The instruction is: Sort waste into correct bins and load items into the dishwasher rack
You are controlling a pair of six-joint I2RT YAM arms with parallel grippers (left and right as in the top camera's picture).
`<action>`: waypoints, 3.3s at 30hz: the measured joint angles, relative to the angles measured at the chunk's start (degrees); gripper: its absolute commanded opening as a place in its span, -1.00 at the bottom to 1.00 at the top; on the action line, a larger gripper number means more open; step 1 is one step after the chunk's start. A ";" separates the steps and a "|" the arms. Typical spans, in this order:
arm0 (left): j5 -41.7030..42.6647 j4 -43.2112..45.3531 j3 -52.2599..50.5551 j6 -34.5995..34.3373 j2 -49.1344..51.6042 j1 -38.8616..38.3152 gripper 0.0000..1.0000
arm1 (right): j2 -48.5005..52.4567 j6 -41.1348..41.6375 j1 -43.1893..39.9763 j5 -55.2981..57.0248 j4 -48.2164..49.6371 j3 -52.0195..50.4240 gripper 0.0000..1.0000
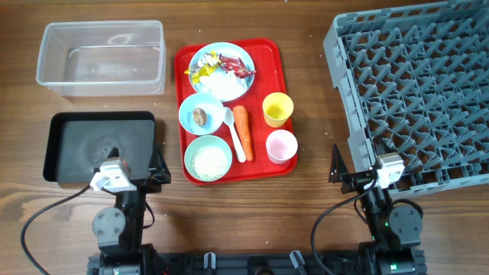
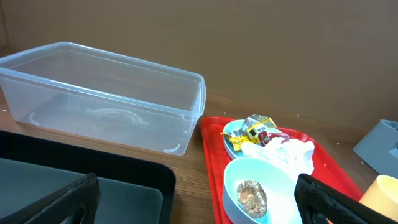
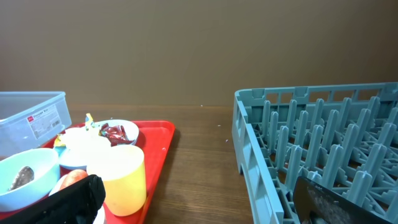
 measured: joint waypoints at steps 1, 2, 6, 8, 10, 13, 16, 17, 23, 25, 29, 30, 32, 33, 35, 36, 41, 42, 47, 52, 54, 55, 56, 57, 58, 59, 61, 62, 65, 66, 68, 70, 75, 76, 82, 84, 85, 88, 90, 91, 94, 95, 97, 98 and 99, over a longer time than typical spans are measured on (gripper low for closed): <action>0.00 0.02 0.00 -0.02 0.00 0.00 1.00 | 0.00 0.00 0.00 0.00 0.00 0.00 0.99; 0.00 0.02 0.00 -0.02 0.00 0.00 1.00 | 0.00 0.00 0.00 0.00 0.00 0.00 0.99; 0.00 0.00 0.00 -0.02 0.00 0.00 1.00 | 0.00 0.00 0.00 0.00 0.00 0.00 0.99; 0.00 0.02 0.00 0.00 0.00 0.00 1.00 | 0.00 0.02 0.00 0.00 0.00 0.00 1.00; 0.00 0.00 0.00 0.00 0.00 0.00 1.00 | 0.00 0.00 0.00 0.00 0.00 0.00 1.00; 0.00 0.02 0.00 0.00 0.00 0.00 1.00 | 0.00 0.00 0.00 0.00 0.00 0.00 1.00; 0.00 0.00 0.00 -0.02 0.00 0.00 1.00 | 0.00 0.00 0.00 0.00 0.00 0.00 0.99; 0.00 0.02 0.00 -0.02 0.00 0.00 1.00 | 0.00 0.02 0.00 0.00 0.00 0.00 0.99; 0.00 0.00 0.00 0.00 0.00 0.00 1.00 | 0.00 0.02 0.00 0.00 0.00 0.00 1.00; 0.00 0.00 0.00 0.00 0.00 0.00 1.00 | 0.00 0.00 0.00 0.00 0.00 0.00 0.99; 0.00 0.02 0.00 -0.02 0.00 0.00 1.00 | 0.00 0.00 0.00 0.00 0.00 0.00 1.00; 0.00 0.00 0.00 -0.02 0.00 0.00 1.00 | 0.00 0.02 0.00 0.00 0.00 0.00 0.99; 0.00 0.00 0.00 0.00 0.00 0.00 1.00 | 0.00 0.00 0.00 0.00 0.00 0.00 0.99; 0.00 0.02 0.00 -0.02 0.00 0.00 1.00 | 0.00 0.00 0.00 0.00 0.00 0.00 1.00; 0.00 0.00 0.00 0.00 0.00 0.00 1.00 | 0.00 0.00 0.00 0.00 0.00 0.00 1.00; 0.00 0.00 0.00 -0.02 0.00 0.00 1.00 | 0.00 0.02 0.00 0.00 0.00 0.00 0.99; 0.00 0.00 0.00 0.00 0.00 0.00 1.00 | 0.00 0.00 0.00 0.00 0.00 0.00 1.00; 0.00 0.00 0.00 0.00 0.00 0.00 1.00 | 0.00 0.00 0.00 0.00 0.00 0.00 0.99; 0.00 0.00 0.00 -0.02 0.00 0.00 0.99 | 0.00 0.02 0.00 0.00 0.00 0.00 0.99; 0.00 0.02 0.00 -0.02 0.00 0.00 1.00 | 0.00 0.00 0.00 0.00 0.00 0.00 0.99; 0.00 0.00 0.00 -0.02 0.00 0.00 1.00 | 0.00 0.00 0.00 0.00 0.00 0.00 0.99; 0.00 0.02 0.00 0.00 0.00 0.00 1.00 | 0.00 0.02 0.00 0.00 0.00 0.00 0.99; 0.00 0.00 0.00 0.00 0.00 0.00 1.00 | 0.00 0.02 0.00 0.00 0.00 0.00 0.99; 0.00 0.00 0.00 -0.02 0.00 0.00 1.00 | 0.00 0.00 0.00 0.00 0.00 0.00 0.99; 0.00 0.00 0.00 -0.02 0.00 0.02 1.00 | 0.00 0.00 0.00 0.00 0.00 0.00 0.99; 0.00 0.02 0.00 -0.02 0.00 0.00 1.00 | 0.00 0.02 0.00 0.00 0.00 0.00 0.99; 0.00 0.00 0.00 0.00 0.00 0.00 1.00 | 0.00 0.02 0.00 0.00 0.00 0.00 0.99; 0.00 0.00 0.00 0.00 0.00 0.00 1.00 | 0.00 0.00 0.00 0.00 0.00 0.00 0.99; 0.00 0.00 0.00 0.00 0.00 0.00 1.00 | 0.00 0.00 0.00 0.00 0.00 0.00 0.99; 0.00 0.00 0.00 0.00 0.00 0.00 1.00 | 0.00 0.02 0.00 0.00 0.00 0.00 0.99; 0.00 0.00 0.00 0.00 0.00 0.00 1.00 | 0.00 0.00 0.00 0.00 0.00 0.00 0.99; 0.00 0.00 0.00 -0.02 0.00 0.00 1.00 | 0.00 0.00 0.00 0.00 0.00 0.00 0.99; 0.00 0.00 0.00 0.00 0.00 0.00 1.00 | 0.00 0.00 0.00 0.00 0.00 0.00 0.99; 0.00 0.00 0.00 0.00 0.00 0.00 1.00 | 0.00 0.02 0.00 0.00 0.00 0.00 0.99; 0.00 0.00 0.00 -0.02 0.00 0.00 1.00 | 0.00 0.00 0.00 0.00 0.00 0.00 1.00; 0.00 0.02 0.00 0.00 0.00 0.00 1.00 | 0.00 0.02 0.00 0.00 0.00 0.00 0.99; 0.00 0.02 0.00 0.00 0.00 0.00 1.00 | 0.00 0.02 0.00 0.00 0.00 0.00 0.99; 0.07 0.02 0.00 -0.02 0.00 0.00 1.00 | 0.00 0.02 0.00 -0.42 0.00 0.00 1.00; 0.79 0.13 0.00 0.00 0.00 0.00 1.00 | 0.00 0.02 0.00 -1.77 0.02 0.00 1.00; 1.38 0.15 0.00 0.00 0.00 0.00 1.00 | 0.00 0.02 0.00 -2.54 0.02 0.00 0.99; 4.39 0.13 0.22 0.00 0.26 0.00 1.00 | 1.51 0.02 -0.04 -4.70 -0.39 1.16 1.00; 5.57 -0.28 0.79 -0.02 1.29 0.00 1.00 | 3.02 0.02 -0.04 -5.29 -0.90 2.86 0.99; 6.97 -0.61 3.19 -0.02 5.49 0.00 1.00 | 7.28 0.00 -0.04 -5.97 -1.49 7.85 0.99; 7.34 -0.59 4.76 0.00 7.96 0.00 1.00 | 10.12 0.00 -0.04 -6.01 -1.62 10.47 1.00; 7.80 -0.70 7.54 0.00 11.89 0.00 1.00 | 13.75 0.00 -0.04 -6.19 -1.62 13.42 1.00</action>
